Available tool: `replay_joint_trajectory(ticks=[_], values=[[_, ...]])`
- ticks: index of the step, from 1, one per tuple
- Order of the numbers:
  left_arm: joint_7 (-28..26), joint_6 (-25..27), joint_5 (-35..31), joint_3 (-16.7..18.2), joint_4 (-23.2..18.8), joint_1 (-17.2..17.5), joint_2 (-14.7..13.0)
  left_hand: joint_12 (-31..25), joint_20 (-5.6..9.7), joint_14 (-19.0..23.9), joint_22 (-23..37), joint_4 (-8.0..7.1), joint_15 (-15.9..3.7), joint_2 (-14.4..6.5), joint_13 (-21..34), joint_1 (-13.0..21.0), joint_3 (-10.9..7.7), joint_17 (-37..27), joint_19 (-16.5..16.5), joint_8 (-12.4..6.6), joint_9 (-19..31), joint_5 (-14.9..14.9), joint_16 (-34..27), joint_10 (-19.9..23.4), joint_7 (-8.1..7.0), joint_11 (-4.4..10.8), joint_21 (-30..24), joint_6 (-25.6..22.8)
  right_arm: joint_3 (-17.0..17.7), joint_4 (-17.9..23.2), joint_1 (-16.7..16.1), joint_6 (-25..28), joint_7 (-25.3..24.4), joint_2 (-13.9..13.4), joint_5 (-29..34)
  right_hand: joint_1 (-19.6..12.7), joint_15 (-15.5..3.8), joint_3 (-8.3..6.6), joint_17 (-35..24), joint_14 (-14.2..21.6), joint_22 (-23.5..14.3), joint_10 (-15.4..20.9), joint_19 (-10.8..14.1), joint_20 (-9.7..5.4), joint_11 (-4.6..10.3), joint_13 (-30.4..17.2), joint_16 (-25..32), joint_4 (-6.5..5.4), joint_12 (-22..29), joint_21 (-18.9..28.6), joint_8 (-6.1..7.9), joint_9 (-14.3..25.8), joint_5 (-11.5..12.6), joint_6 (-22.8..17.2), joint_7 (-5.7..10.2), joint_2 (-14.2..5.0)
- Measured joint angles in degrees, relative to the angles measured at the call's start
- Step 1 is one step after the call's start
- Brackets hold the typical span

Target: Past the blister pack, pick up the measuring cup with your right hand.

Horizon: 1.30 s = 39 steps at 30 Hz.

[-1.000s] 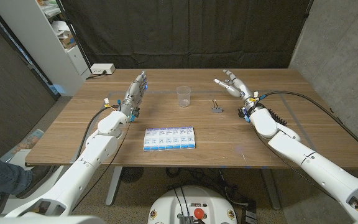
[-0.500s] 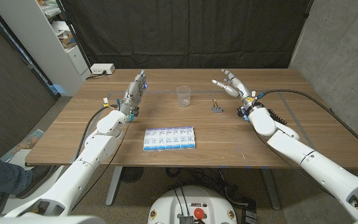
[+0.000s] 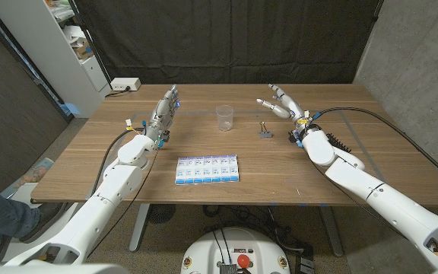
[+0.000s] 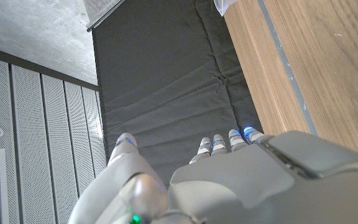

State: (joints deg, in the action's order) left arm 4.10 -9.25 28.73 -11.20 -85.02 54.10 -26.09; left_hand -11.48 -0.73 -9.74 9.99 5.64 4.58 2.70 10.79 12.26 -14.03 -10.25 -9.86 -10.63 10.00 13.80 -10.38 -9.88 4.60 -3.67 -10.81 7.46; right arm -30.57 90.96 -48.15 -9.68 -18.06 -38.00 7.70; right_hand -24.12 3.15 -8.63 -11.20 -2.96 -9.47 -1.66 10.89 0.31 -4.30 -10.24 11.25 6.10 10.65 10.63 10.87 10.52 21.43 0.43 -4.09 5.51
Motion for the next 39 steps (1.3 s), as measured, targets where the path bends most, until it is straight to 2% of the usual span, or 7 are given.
replay_joint_trajectory(ticks=[7,21,28,30,39], values=[[0.0,0.0,0.0,0.0,-0.09,0.0,-0.17,0.0,0.0,0.0,0.0,0.0,0.0,0.0,0.0,0.0,0.0,0.0,0.0,0.0,0.0,0.0,0.0,0.0,0.0,0.0,0.0,0.0,-0.31,0.01,0.04,0.12,-0.31,0.23,0.45,0.0,0.0,-0.07,0.0,0.0,0.0,0.12,0.0,0.0,0.12,0.0,0.0,0.38,0.0,0.0,0.0,0.0,0.0,0.22,-0.23,0.0],[-0.22,0.03,0.0,0.18,-0.82,0.59,-0.37,0.0,-0.22,0.0,0.0,0.14,0.0,0.0,0.0,0.0,0.15,0.0,0.22,0.0,0.0,0.0,0.0,0.0,-0.21,0.0,0.0,-0.2,-1.18,-0.13,0.54,1.27,-0.08,0.48,1.96,-0.29,0.0,-0.08,0.0,0.0,0.0,0.12,0.0,0.0,0.11,0.0,0.0,0.38,0.0,0.0,0.0,0.0,0.45,0.96,-0.48,-0.31],[-0.22,0.03,0.06,0.23,-0.92,0.78,-0.37,0.0,-0.22,0.0,0.0,0.14,0.0,0.0,0.0,0.0,0.14,0.0,0.22,0.0,0.0,0.0,0.0,0.0,-0.21,0.01,0.0,-0.2,-1.69,-0.17,0.94,2.33,0.52,0.48,2.68,-0.91,0.0,0.16,0.0,0.0,0.0,0.12,-0.02,0.02,0.11,0.0,0.0,0.62,0.0,0.0,-0.5,0.0,0.88,2.42,-1.15,0.3],[-0.56,0.03,0.08,0.23,-0.92,0.79,-0.36,0.0,-0.22,0.0,0.0,0.14,0.0,0.0,0.0,0.0,0.14,0.0,0.22,0.0,0.0,0.0,0.0,0.0,-0.21,0.0,0.0,-0.2,-2.05,-0.17,1.29,2.6,0.72,0.49,2.9,-1.16,0.04,0.16,0.0,-0.04,0.0,-0.11,-0.21,0.21,-0.11,0.0,0.0,1.1,0.0,0.0,-0.5,0.0,1.22,2.97,-1.33,0.05],[-0.84,0.03,0.05,0.21,-0.92,0.77,-0.25,0.0,-0.53,0.0,0.0,0.14,0.0,0.0,0.0,0.0,0.14,0.0,-0.09,0.0,0.0,0.0,0.0,-0.01,-0.2,0.01,0.0,-0.2,-2.98,-0.88,2.4,2.81,1.49,0.78,3.19,-1.91,0.23,0.16,0.0,-0.22,0.0,-0.33,0.21,0.63,-0.32,0.0,0.0,1.1,0.0,0.0,-0.72,0.0,1.68,4.2,-1.34,0.53]])
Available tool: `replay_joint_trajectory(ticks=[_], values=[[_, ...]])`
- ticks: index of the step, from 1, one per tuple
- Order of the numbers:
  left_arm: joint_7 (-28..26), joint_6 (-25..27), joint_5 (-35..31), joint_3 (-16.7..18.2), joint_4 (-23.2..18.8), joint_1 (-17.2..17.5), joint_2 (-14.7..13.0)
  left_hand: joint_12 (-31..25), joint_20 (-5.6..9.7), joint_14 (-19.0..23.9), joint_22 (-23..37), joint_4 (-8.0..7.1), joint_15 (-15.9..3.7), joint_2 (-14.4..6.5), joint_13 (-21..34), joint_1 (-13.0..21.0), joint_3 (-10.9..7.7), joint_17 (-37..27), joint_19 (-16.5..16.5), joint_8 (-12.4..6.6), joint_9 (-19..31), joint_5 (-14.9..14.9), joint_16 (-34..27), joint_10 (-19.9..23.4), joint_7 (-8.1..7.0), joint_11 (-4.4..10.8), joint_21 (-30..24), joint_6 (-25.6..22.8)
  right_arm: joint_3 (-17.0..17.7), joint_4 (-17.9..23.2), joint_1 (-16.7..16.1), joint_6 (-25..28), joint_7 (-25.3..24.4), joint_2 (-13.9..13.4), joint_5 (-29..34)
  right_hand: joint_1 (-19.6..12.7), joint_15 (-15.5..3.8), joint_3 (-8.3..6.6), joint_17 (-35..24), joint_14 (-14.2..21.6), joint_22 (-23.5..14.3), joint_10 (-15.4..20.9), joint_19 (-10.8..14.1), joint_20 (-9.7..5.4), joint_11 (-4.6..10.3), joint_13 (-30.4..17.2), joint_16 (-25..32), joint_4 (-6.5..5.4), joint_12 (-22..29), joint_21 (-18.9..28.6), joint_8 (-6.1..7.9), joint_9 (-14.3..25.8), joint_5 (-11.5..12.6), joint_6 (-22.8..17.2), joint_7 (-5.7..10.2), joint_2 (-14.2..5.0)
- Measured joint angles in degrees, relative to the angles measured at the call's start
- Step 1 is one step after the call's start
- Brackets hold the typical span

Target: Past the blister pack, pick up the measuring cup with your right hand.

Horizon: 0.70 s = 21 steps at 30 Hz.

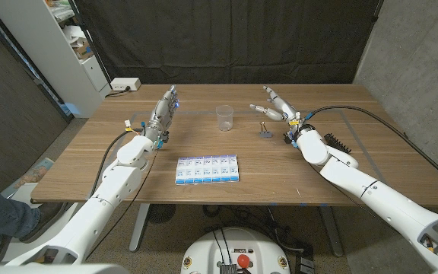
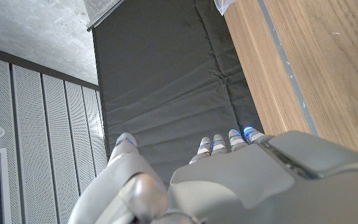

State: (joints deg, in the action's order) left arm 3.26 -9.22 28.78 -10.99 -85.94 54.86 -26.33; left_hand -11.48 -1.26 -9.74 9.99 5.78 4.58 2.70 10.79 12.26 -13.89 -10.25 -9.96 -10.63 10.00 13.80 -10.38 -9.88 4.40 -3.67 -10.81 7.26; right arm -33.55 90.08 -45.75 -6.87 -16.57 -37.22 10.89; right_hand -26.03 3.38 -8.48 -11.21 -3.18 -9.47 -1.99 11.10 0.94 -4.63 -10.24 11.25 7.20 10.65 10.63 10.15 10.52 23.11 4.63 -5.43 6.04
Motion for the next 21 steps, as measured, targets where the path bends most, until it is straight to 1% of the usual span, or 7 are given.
replay_joint_trajectory(ticks=[4,7,10,11,16,17,21], values=[[-0.05,0.0,-0.03,-0.13,0.0,-0.14,0.02,0.0,0.0,0.0,0.0,0.0,0.0,0.0,0.0,0.0,0.0,0.0,0.0,0.0,0.0,0.0,0.0,0.0,0.0,0.0,0.0,0.0,-0.14,-0.15,0.16,0.0,0.46,0.07,0.13,-0.26,0.22,0.0,0.0,0.22,0.0,-0.09,0.0,0.0,-0.09,0.0,0.0,0.48,0.0,0.0,0.0,0.0,0.1,0.61,0.01,-0.16],[-0.24,0.09,-0.16,-0.18,-0.08,-0.25,0.02,0.0,0.0,0.0,0.0,0.0,0.0,0.0,0.0,0.0,0.0,0.0,0.0,0.0,0.0,0.0,0.0,0.0,0.0,0.0,0.0,0.0,-0.52,-0.57,0.57,0.0,0.77,0.19,0.2,-0.48,0.22,0.0,0.0,0.22,0.0,-0.22,0.0,0.0,-0.21,0.0,0.0,0.48,0.0,0.0,0.0,0.0,0.1,0.61,0.01,0.06],[-0.24,0.09,-0.16,-0.24,-0.31,-0.37,0.01,0.0,0.0,0.0,0.0,0.0,0.0,0.0,0.0,0.0,0.0,0.0,0.0,0.0,0.0,0.0,0.0,0.0,0.0,0.0,0.0,0.0,-0.52,-0.57,0.57,0.14,1.11,0.19,0.26,-0.85,0.22,0.0,-0.09,0.21,0.0,-0.4,-0.22,0.21,-0.39,0.0,0.0,0.48,0.0,0.0,0.0,0.0,0.42,0.61,0.01,-0.2],[-0.24,0.09,-0.16,-0.26,-0.4,-0.41,-0.01,0.0,0.0,0.0,0.0,0.0,0.0,0.0,0.0,0.0,0.0,0.0,0.0,0.0,0.0,0.0,0.0,0.0,0.0,0.0,0.0,0.0,-0.52,-0.57,0.57,0.17,1.14,0.19,0.26,-1.08,0.34,0.0,-0.14,0.1,0.0,-0.52,-0.42,0.42,-0.51,0.0,0.0,0.48,0.0,0.0,0.0,0.0,0.42,0.77,-0.15,0.04],[-0.62,0.44,-0.49,-0.37,-0.8,-0.47,-0.07,0.0,0.0,0.0,0.0,0.0,0.0,-0.23,0.0,0.23,0.0,0.0,0.0,0.0,0.0,0.0,0.0,0.0,0.0,0.0,0.0,0.0,-1.1,-0.75,0.99,0.66,1.6,0.09,0.59,-1.39,0.63,0.0,-0.13,-0.2,0.0,-1.03,-0.41,0.41,-0.41,0.0,0.0,0.48,0.0,0.0,0.28,0.3,0.79,0.57,-0.66,0.27],[-0.7,0.53,-0.54,-0.38,-0.89,-0.47,-0.09,0.0,0.01,0.0,0.0,0.1,0.0,-0.23,0.0,0.23,0.1,0.0,0.0,0.0,0.0,0.0,0.0,0.0,0.0,0.0,0.0,0.0,-1.2,-0.75,1.04,0.75,1.71,0.03,0.71,-1.63,0.63,0.15,-0.13,-0.2,0.0,-1.05,-0.41,0.4,-0.43,0.0,0.0,0.63,0.0,0.0,0.28,0.3,0.85,0.39,-0.84,0.0],[-0.87,0.71,-0.63,-0.4,-1.24,-0.46,-0.2,0.0,0.01,0.0,0.0,0.24,0.0,-0.23,0.0,0.23,0.24,0.0,0.0,0.0,0.0,0.0,0.0,0.0,0.0,0.0,0.0,0.0,-1.39,-0.75,1.15,1.0,1.93,-0.12,0.91,-1.62,0.64,0.15,-0.13,-0.22,0.0,-1.33,-0.43,0.42,-0.7,0.0,0.0,0.63,0.0,0.0,0.28,0.3,0.85,0.17,-1.05,-0.01]])
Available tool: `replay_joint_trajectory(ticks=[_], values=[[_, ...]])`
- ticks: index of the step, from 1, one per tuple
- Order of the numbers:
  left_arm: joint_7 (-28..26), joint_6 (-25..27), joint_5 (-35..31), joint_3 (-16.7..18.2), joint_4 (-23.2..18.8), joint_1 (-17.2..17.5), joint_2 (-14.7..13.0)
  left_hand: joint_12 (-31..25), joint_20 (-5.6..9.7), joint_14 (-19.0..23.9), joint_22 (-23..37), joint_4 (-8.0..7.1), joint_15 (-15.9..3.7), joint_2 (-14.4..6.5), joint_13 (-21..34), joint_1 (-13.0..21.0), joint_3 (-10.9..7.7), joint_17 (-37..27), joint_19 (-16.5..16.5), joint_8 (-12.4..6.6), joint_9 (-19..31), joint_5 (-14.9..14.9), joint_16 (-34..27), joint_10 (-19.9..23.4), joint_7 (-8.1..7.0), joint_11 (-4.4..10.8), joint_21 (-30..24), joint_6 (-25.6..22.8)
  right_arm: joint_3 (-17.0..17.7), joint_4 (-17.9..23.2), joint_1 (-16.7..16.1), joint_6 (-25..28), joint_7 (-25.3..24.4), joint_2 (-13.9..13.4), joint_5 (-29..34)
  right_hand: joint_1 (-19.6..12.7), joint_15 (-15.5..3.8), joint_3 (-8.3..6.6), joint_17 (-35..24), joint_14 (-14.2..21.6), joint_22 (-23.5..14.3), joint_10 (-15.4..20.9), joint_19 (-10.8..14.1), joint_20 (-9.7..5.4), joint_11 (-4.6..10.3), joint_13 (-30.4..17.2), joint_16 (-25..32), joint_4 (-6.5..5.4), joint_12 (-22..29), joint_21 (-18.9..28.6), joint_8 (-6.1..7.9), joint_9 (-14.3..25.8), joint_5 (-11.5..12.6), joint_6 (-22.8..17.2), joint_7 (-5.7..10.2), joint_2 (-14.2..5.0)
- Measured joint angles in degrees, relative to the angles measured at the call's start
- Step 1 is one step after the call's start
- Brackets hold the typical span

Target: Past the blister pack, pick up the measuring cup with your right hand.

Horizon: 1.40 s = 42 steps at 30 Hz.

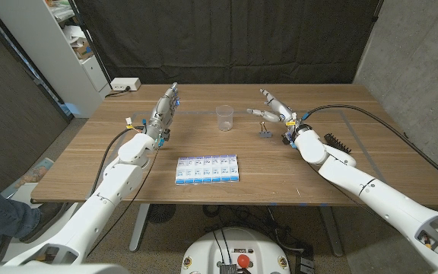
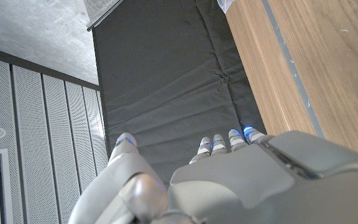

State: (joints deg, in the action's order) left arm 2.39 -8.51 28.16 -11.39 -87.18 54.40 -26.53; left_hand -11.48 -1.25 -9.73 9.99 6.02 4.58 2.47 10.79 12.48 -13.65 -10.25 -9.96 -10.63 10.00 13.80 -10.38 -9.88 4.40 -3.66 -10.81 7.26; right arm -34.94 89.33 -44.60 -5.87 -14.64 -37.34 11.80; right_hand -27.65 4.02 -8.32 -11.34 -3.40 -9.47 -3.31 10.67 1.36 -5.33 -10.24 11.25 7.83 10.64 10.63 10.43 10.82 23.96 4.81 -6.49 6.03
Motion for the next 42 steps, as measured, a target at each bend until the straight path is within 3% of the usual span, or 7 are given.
replay_joint_trajectory(ticks=[14,42], values=[[-0.9,0.11,-0.17,-0.02,-1.38,1.03,-0.44,0.0,-0.3,0.0,0.0,0.0,0.0,0.0,0.0,0.0,0.0,0.0,0.3,0.0,0.0,0.0,0.0,0.0,0.0,0.0,0.0,0.0,-1.11,0.16,0.37,0.95,0.92,-0.21,1.07,-0.61,1.32,0.01,0.01,-0.49,0.0,-0.24,-0.6,0.6,-0.69,0.0,0.0,0.01,0.0,0.0,0.44,-0.01,0.62,-0.09,-0.08,0.61],[-1.24,0.12,0.02,0.21,-2.53,2.17,-1.09,0.0,-0.5,0.0,0.0,-0.25,0.0,0.0,0.0,0.0,0.24,0.0,0.09,0.0,0.0,0.0,0.0,0.0,0.31,0.0,0.0,-0.31,-2.85,0.18,0.96,2.64,1.07,1.21,2.56,-0.76,1.51,0.16,0.01,-0.28,0.0,-0.05,-0.8,0.79,-0.96,0.0,0.0,0.15,0.0,0.0,0.44,-0.02,1.08,-0.09,-0.08,0.76]])
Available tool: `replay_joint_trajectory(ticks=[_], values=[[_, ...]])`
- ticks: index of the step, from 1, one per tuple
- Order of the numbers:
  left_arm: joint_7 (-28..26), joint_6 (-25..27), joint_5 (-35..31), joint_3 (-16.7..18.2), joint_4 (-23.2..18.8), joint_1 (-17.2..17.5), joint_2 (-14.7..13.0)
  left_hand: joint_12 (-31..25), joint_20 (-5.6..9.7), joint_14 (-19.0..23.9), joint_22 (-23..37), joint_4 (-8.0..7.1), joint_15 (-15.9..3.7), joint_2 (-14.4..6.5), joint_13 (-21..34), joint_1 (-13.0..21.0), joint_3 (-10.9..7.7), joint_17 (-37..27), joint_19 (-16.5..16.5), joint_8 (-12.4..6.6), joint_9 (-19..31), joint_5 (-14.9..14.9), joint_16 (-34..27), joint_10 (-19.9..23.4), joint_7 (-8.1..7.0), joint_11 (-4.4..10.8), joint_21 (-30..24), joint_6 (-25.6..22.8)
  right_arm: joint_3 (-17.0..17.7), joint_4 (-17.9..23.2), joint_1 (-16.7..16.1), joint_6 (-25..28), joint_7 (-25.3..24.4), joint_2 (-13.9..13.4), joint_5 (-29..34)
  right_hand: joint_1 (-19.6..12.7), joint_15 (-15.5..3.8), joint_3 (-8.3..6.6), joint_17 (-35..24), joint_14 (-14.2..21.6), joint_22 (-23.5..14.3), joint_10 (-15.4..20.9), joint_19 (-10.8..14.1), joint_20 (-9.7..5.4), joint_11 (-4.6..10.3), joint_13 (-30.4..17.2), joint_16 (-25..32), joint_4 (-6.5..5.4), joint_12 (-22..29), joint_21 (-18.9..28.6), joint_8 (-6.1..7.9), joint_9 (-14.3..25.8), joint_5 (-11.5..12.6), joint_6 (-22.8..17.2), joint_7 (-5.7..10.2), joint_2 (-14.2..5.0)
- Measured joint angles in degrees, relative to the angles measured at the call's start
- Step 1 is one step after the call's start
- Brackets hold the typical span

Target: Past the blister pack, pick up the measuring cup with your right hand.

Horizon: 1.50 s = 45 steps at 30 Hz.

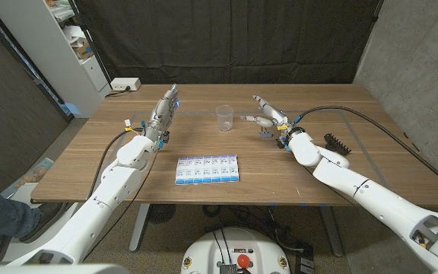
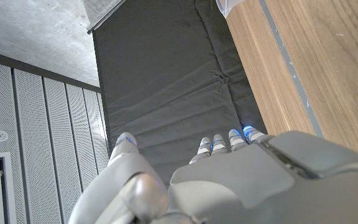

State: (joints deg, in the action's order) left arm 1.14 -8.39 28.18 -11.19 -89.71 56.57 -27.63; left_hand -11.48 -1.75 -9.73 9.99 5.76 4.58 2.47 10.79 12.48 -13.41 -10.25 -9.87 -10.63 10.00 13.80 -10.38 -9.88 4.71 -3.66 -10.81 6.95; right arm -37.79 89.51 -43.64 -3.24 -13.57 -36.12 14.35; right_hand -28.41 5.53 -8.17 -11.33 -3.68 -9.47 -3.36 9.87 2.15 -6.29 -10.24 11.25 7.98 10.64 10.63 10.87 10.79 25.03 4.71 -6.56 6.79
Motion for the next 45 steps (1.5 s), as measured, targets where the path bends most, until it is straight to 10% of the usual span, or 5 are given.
replay_joint_trajectory(ticks=[45], values=[[-0.71,0.99,-0.04,0.46,-2.27,1.45,-1.81,0.0,-0.09,0.0,0.0,0.23,0.0,0.0,0.0,0.0,0.23,0.0,-0.1,0.0,0.0,0.0,-0.24,0.0,-0.01,0.0,0.0,0.01,-3.51,-3.77,3.3,1.21,0.64,2.82,2.72,-0.51,-0.02,0.42,-0.26,0.0,0.0,0.41,0.01,0.0,0.25,0.0,0.0,-0.42,0.0,0.0,0.0,-0.01,0.42,0.0,0.0,-0.1]])
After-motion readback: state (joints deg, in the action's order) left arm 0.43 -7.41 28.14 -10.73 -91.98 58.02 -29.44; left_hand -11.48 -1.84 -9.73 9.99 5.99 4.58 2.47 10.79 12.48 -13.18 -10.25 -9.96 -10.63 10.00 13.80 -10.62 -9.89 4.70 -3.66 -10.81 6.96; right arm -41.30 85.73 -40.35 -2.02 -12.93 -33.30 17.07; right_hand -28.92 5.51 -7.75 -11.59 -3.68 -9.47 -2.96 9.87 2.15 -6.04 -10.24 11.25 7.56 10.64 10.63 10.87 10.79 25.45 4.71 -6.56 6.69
